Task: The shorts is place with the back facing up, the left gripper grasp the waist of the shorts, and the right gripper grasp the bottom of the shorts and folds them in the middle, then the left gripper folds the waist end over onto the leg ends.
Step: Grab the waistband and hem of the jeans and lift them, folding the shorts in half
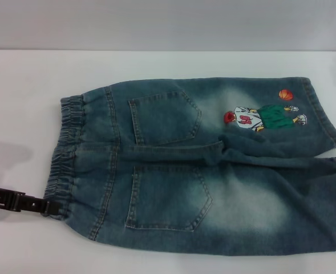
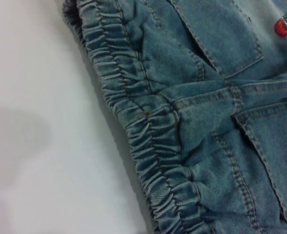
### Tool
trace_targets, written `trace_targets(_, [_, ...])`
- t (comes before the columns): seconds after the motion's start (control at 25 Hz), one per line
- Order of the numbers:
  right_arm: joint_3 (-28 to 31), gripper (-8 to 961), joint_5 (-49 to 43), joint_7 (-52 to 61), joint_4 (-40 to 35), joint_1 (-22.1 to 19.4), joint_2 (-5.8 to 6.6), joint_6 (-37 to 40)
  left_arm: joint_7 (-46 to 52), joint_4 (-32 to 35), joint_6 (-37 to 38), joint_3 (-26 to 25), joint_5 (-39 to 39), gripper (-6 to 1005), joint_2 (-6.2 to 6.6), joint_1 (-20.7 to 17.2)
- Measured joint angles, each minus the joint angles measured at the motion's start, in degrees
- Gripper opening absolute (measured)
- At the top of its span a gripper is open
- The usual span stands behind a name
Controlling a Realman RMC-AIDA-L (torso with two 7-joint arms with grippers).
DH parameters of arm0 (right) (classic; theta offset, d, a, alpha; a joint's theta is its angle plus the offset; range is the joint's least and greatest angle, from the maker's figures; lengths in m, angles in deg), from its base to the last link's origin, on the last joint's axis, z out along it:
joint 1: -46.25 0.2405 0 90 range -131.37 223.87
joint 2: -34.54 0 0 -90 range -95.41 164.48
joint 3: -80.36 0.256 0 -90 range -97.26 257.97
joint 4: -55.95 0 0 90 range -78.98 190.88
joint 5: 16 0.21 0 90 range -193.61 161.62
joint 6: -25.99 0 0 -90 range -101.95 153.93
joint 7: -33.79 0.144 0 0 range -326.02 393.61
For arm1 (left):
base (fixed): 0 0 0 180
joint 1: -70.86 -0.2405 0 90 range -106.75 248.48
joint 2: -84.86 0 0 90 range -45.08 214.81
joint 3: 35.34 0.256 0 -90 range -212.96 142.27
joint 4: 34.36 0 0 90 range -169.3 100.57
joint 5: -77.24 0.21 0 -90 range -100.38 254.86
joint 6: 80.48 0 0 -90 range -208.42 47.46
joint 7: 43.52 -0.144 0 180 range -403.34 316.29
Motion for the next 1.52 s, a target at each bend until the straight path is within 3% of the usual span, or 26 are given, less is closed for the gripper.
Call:
trace_targets(0.72, [-0.54,577,-0.09,0.53,-0.65,-1.08,-0.33,2.14,-0.58,-2.05,-1.44,0.53,0.61,746,-0.53,1.54])
trace_targets(0.8, [-0.54,577,-0.09,0.59,-0.65,-1.33,-0.38,2.78,-0.59,-1.66,-1.19,0.60,1.14,744,-1.18,2.32])
trace_targets(0.96, [-0.60,577,-0.15,0.65,-0.65,-1.64,-0.41,3.40,-0.42,-1.66,-1.21,0.61,2.45,741,-1.29,2.90])
trace_targets(1.52, [-0.55,576,-0.18,0.70,-0.60,-1.64,-0.27,3.41,0.03,-2.02,-1.40,-1.40,5.09,728,-0.30,2.96])
